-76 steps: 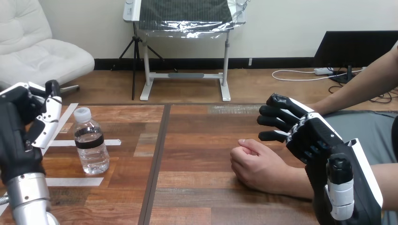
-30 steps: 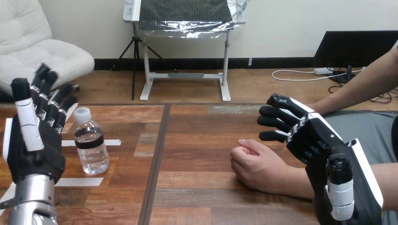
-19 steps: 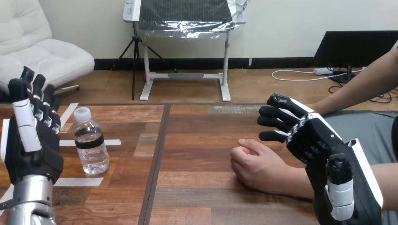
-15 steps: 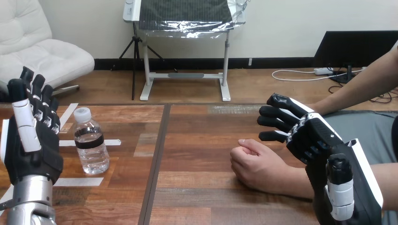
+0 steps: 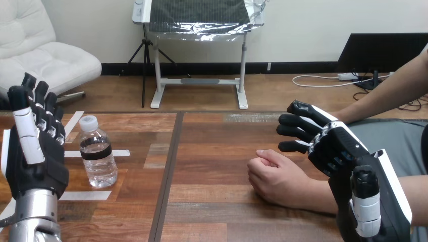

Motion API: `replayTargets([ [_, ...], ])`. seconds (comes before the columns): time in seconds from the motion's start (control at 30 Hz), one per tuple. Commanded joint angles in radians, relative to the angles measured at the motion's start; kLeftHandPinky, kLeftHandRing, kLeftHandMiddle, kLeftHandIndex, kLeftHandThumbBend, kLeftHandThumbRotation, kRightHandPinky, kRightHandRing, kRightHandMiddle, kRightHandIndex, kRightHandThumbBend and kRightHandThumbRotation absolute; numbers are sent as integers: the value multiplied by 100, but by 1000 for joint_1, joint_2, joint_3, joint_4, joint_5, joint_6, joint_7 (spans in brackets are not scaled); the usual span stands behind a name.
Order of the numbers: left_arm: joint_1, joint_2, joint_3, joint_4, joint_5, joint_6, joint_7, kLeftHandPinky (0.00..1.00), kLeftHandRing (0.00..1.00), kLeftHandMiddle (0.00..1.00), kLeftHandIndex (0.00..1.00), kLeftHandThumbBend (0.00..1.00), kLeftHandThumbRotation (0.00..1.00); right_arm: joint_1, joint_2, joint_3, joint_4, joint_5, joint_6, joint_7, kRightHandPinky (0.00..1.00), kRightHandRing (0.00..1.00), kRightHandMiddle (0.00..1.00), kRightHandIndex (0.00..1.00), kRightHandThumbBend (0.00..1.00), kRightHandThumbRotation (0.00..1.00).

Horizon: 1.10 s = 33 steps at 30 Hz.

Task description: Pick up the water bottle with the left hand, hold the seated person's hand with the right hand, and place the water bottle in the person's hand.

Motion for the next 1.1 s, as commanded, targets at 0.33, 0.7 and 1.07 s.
replayTargets([
  [0.33, -40, 12, -16, -38, 147, -40, 53, 100, 100, 100, 100, 89, 85, -49, -7, -10, -35, 10, -9, -3, 70, 78, 79, 81, 89, 96],
  [0.7, -39, 7, -31, -53, 353, -32, 193, 100, 100, 100, 100, 94, 73, -50, -8, -13, -27, 9, -18, -1, 70, 78, 79, 81, 88, 97],
  [1.07, -47, -2, -36, -61, 389, -46, 227, 100, 100, 100, 100, 100, 26, -49, -9, -11, -30, 15, -13, 2, 71, 78, 79, 81, 88, 96],
])
